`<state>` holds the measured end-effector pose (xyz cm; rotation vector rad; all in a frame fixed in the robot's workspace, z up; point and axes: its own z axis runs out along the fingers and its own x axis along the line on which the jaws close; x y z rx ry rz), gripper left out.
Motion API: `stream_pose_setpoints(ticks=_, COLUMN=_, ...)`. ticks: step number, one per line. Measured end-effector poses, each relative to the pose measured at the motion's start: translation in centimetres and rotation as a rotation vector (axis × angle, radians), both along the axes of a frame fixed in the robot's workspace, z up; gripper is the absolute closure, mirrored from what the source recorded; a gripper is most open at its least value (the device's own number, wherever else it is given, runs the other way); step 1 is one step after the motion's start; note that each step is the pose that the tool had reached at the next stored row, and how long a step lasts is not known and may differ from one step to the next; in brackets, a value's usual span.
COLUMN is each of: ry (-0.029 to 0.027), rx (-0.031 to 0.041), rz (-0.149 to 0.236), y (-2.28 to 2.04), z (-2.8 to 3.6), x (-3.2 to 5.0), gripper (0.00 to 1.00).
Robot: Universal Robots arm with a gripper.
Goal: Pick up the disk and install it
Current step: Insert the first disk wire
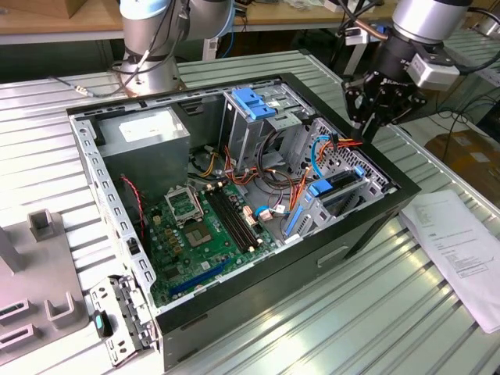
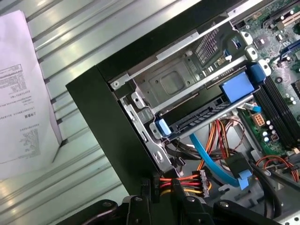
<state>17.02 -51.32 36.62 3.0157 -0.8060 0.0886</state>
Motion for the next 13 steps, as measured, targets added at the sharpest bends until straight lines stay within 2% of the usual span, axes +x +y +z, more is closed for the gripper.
stream_pose_setpoints(ticks=1, ry=-0.0001, rx=-0.0156, rz=0.000, y=0.00, z=-0.01, x=0.00, gripper=0.69)
stream_pose_setpoints(ticks=2, ry=-0.0022, rx=-0.0243, rz=0.000, y=0.00, z=-0.05, x=0.01, gripper=0.69)
stream_pose_setpoints(ticks=3, ry=-0.0060, rx=-0.0287, rz=-0.001, y=0.00, z=-0.09, x=0.01, gripper=0.69)
stream_pose_setpoints(ticks=8, ry=-0.0063, rx=-0.0295, rz=-0.001, y=0.03, z=-0.10, x=0.01, gripper=0.69)
stream_pose_setpoints(ticks=9, ry=-0.0063, rx=-0.0295, rz=-0.001, y=0.03, z=-0.10, x=0.01, gripper=0.70)
stream_pose_setpoints(ticks=11, ry=-0.0063, rx=-0.0296, rz=-0.001, y=0.03, z=-0.10, x=0.00, gripper=0.83)
stream_pose_setpoints(ticks=13, ry=-0.0063, rx=-0.0294, rz=-0.001, y=0.03, z=-0.07, x=0.01, gripper=0.83)
